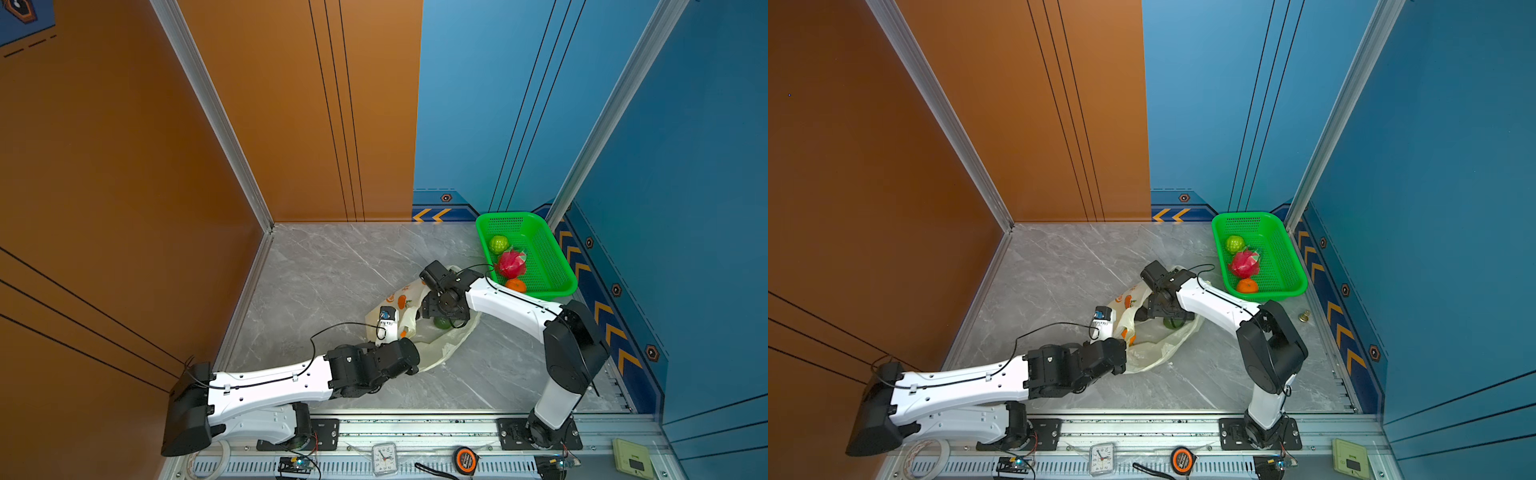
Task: Untie the knot of the plastic bag and take out the fruit
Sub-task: 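Reach the right gripper down to the dark green fruit and close on it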
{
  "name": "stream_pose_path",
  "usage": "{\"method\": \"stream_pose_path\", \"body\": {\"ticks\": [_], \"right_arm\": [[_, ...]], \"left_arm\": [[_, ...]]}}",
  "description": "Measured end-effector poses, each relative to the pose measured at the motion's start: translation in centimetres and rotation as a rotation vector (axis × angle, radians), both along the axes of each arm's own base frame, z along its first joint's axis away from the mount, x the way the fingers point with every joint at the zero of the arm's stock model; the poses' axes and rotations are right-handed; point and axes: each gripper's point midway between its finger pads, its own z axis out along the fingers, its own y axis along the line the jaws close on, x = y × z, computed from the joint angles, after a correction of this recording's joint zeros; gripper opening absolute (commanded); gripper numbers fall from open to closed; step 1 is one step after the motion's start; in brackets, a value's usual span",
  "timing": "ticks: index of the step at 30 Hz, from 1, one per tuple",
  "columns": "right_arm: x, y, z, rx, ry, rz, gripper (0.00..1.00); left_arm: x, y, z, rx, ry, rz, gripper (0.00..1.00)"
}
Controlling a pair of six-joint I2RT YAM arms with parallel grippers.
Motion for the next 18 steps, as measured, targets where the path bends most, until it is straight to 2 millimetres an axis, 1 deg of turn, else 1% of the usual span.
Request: {"method": "stream_pose_path", "body": {"ticks": [5,9,12,15,18], "right_arm": [[0.2,2.5,0.4,0.109,-0.008,0.030,0.89],[0.1,5.2,0.9,0.194,-0.008,0.063,0.89],[0.2,6.5,0.5,0.217,0.001,0.079,0.89],[0.3,6.5,-0.2,0.202,0.016,0.077,0.90],[0.4,5.7,-0.3,0.160,0.010,0.062,0.90]], "left_arm": [[0.1,-0.3,0.7,-0.013,-0.005,0.001,0.00],[0.4,0.2,1.2,-0.024,-0.009,0.015,0.00],[0.9,0.8,1.4,-0.028,-0.012,0.034,0.00],[1.3,1.1,1.4,-0.025,-0.013,0.045,0.00],[1.3,1.1,1.4,-0.025,-0.013,0.045,0.00]]}}
